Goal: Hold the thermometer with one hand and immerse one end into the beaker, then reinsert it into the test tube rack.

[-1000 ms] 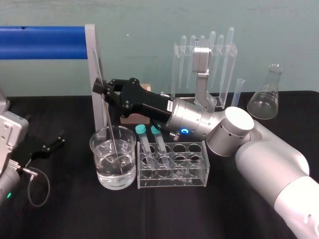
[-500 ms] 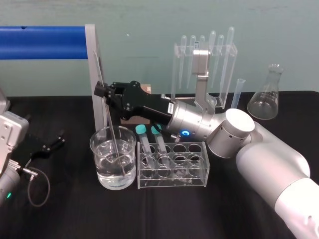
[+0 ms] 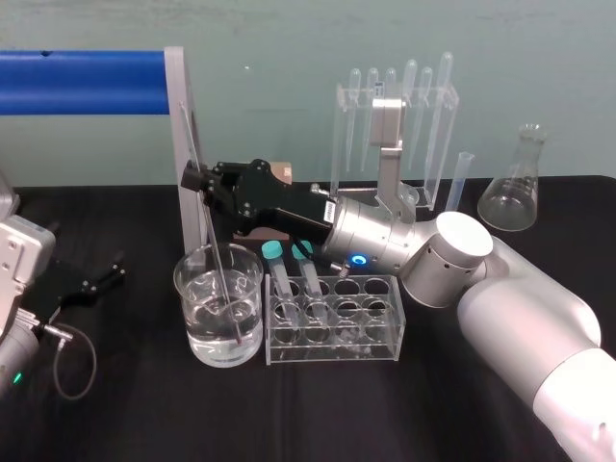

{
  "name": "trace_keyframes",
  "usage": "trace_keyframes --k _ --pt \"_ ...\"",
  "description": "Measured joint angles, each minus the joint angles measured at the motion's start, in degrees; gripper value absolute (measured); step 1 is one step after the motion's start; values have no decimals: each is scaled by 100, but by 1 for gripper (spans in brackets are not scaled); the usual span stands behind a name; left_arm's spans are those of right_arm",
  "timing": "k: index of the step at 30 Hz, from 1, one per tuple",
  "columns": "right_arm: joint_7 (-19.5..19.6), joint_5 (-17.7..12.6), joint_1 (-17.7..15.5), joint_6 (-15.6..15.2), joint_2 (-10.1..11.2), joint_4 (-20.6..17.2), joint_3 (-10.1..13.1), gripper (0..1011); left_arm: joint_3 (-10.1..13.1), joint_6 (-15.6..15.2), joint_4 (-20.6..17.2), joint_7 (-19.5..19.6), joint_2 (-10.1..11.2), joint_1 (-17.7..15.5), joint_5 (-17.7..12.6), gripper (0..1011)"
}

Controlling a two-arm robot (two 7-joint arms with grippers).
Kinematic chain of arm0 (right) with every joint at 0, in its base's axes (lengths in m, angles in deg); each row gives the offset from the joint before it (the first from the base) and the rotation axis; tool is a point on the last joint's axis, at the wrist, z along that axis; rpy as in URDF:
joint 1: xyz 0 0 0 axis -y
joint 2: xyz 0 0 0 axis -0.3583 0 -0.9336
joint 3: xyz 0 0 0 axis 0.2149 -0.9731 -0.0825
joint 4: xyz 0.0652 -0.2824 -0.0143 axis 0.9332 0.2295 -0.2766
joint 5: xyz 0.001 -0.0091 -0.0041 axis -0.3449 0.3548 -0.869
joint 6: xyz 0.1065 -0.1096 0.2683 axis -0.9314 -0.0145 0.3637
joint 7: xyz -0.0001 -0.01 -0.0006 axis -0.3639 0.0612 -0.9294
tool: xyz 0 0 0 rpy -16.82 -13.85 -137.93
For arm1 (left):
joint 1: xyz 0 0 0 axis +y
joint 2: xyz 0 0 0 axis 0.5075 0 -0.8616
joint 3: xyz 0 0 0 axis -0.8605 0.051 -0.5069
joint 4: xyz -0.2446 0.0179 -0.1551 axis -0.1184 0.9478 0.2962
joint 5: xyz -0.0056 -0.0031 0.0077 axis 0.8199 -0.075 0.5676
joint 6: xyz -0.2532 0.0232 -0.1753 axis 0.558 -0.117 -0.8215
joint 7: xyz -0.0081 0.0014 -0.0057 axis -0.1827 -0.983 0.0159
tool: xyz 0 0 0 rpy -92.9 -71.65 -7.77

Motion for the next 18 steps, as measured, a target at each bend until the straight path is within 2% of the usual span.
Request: trace_keyframes --k 18 --pt "87 -6 -105 -52 79 -205 -28 53 0 0 0 0 0 0 0 1008"
